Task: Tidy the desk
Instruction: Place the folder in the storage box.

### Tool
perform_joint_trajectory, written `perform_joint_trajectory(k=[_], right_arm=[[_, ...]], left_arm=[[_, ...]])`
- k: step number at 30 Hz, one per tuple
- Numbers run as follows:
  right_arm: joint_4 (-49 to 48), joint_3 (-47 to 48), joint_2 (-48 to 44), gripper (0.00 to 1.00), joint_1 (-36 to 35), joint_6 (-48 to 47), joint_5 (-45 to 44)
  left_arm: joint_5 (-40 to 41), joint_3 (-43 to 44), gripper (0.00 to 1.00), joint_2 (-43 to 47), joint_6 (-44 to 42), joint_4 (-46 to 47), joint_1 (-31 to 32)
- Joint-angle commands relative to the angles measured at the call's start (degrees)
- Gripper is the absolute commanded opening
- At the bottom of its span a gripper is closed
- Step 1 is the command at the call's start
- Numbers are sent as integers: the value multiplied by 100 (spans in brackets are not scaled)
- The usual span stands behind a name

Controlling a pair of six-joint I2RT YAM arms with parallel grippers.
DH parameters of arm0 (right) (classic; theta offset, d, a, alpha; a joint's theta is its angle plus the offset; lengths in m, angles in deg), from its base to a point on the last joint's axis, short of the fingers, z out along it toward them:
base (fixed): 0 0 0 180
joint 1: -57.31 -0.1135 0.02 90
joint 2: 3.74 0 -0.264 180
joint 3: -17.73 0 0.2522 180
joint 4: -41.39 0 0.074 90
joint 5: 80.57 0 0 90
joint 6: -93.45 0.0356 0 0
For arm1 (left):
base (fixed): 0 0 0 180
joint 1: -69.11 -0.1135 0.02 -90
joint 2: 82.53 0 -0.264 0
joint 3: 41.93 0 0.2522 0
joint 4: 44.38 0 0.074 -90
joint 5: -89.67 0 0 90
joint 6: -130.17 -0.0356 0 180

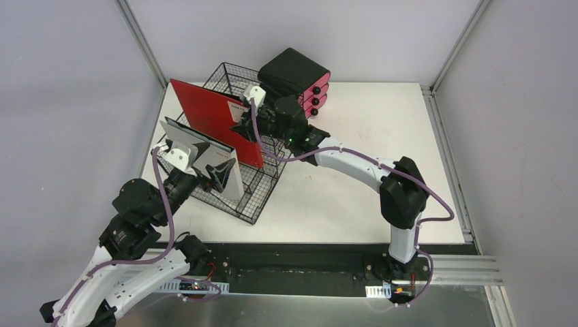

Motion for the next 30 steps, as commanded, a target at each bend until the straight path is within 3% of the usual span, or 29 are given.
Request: perform_joint_trajectory(k=[1, 9, 21, 26, 30], right_arm=[[-1322, -72, -216, 0, -8, -71, -151], [-1966, -306, -137, 0, -180, -135, -222], [-2180, -863, -73, 0, -262, 177, -783], [-2168, -1154, -161, 13, -297, 172, -669], [-2095, -1045, -177, 3, -356, 562, -837]], left_arm=[[178, -15, 79, 74, -168, 253, -53], [356, -95, 79, 128, -297, 274, -51], [419, -131, 79, 48, -398, 270, -61], [394, -140, 79, -36, -412, 287, -65], [382, -144, 79, -49, -415, 284, -73]])
